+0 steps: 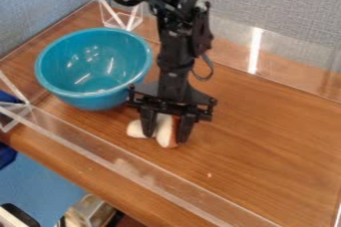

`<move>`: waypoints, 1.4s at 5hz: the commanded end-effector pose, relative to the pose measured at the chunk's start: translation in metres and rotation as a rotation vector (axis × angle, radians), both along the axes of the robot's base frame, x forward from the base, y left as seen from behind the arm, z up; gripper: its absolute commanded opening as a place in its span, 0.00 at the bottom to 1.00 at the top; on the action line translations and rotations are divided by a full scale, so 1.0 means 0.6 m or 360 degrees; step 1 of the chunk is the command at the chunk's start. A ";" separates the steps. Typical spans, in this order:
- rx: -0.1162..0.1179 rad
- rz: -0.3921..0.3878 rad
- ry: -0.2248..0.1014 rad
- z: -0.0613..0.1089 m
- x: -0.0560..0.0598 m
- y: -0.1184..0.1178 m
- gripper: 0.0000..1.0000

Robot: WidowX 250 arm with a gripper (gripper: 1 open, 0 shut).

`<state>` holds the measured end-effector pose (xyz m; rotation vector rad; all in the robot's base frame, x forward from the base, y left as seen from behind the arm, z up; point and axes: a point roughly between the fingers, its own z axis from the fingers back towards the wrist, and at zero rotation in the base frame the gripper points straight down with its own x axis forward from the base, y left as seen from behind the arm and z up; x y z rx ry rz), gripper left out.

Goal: Put the mushroom in the blue bowl

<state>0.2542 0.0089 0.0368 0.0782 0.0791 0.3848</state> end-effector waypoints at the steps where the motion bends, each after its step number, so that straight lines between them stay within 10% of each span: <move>1: -0.0010 0.0037 -0.0099 0.031 0.015 0.018 0.00; 5: -0.0153 0.0277 -0.0325 0.176 0.057 0.088 0.00; 7: -0.0122 0.0266 -0.0329 0.150 -0.017 0.051 0.00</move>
